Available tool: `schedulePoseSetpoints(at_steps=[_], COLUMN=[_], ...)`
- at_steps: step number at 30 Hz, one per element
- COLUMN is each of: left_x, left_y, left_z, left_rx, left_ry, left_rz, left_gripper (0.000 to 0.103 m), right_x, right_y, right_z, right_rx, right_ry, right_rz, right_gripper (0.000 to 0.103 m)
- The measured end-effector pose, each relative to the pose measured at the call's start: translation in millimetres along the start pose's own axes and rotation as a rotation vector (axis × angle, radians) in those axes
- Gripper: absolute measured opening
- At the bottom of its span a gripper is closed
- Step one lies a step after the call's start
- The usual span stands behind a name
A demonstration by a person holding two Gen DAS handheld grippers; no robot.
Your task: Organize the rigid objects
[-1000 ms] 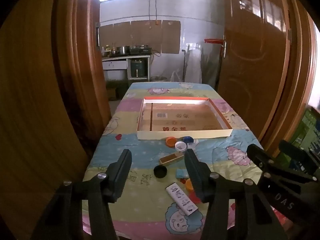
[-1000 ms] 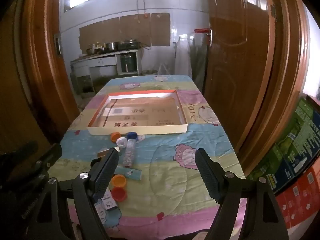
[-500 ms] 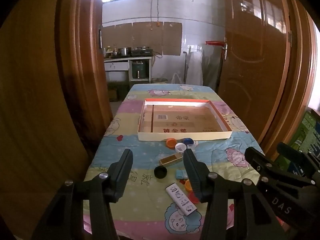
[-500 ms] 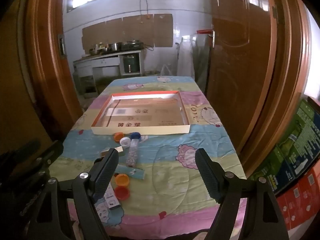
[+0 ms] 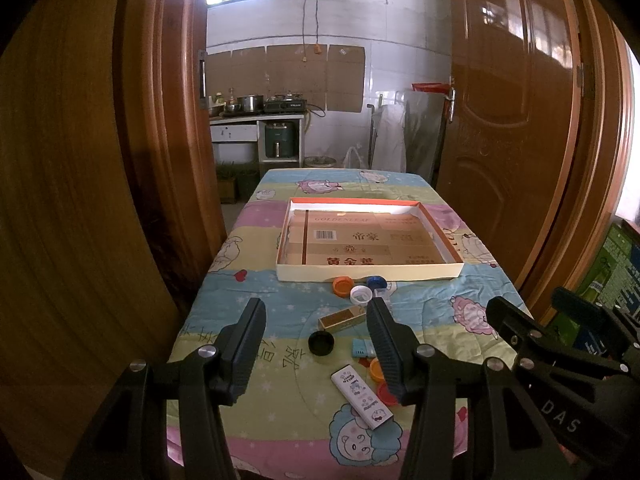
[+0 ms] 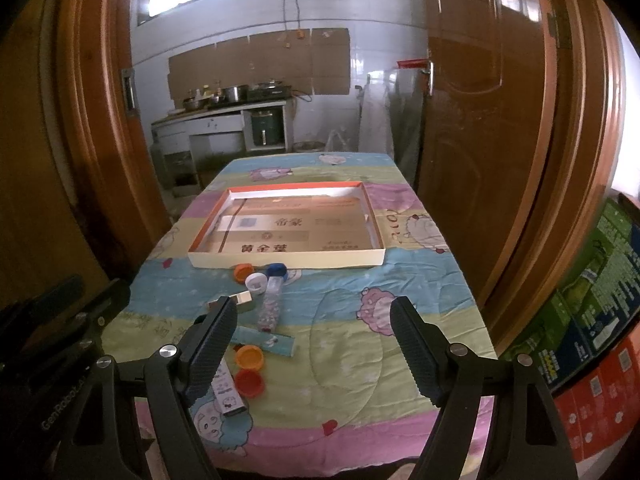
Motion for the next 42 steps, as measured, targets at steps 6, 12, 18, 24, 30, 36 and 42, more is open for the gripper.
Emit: schedulePoseSetpoints(at_steps=[6, 12, 18, 24, 30, 36, 42], left_x=[-0.9, -1.3, -2.8, -2.7, -4.3, -4.1, -2.5], left_y=[-0.2, 0.5, 0.7, 0.6, 1.8, 1.5, 1.0], left_z=[-0.4, -1.1, -4.6, -4.9, -6.5, -7.0, -8.6], left_rx=[-0.003, -0.003, -0.004, -0.002, -0.003, -0.003, -0.003], left_ry=[0.001, 0.001, 0.006, 0.007, 0.01, 0.012, 0.017], left_rz=[0.0, 0.0, -0.001, -0.001, -0.002, -0.002, -0.003], left_gripper=[0.053, 0.053, 0.053, 0.053, 0.053, 0.053, 0.053], right_x=[-0.5, 0.7, 3.3, 3.6, 3.6, 4.1, 5.4], right_y=[0.8, 2.3, 2.5, 2.8, 2.8, 2.8, 3.3], right_z=[-0.8, -2.4, -3.8, -4.2, -4.4, -4.6, -7.7], right_rx=[0.0, -0.001, -0.001, -0.001, 0.0, 0.0, -0.004], right_ry=[0.0, 0.005, 0.01, 0.011, 0.011, 0.012, 0.017], right_rz=[0.003, 0.005, 0.01, 0.012, 0.01, 0.012, 0.012], right_gripper=[0.08, 0.08, 0.08, 0.08, 0.08, 0.08, 0.08])
Point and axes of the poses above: each gripper's, at about its wrist camera, not at the fingertips, and x roughly the way its jaws point, y to its left, z to its top, the point moved 9 cm from there along x, roughly the way its jaws point, and after that the axes turned 11 degrees about y, right-handed, at the moved point
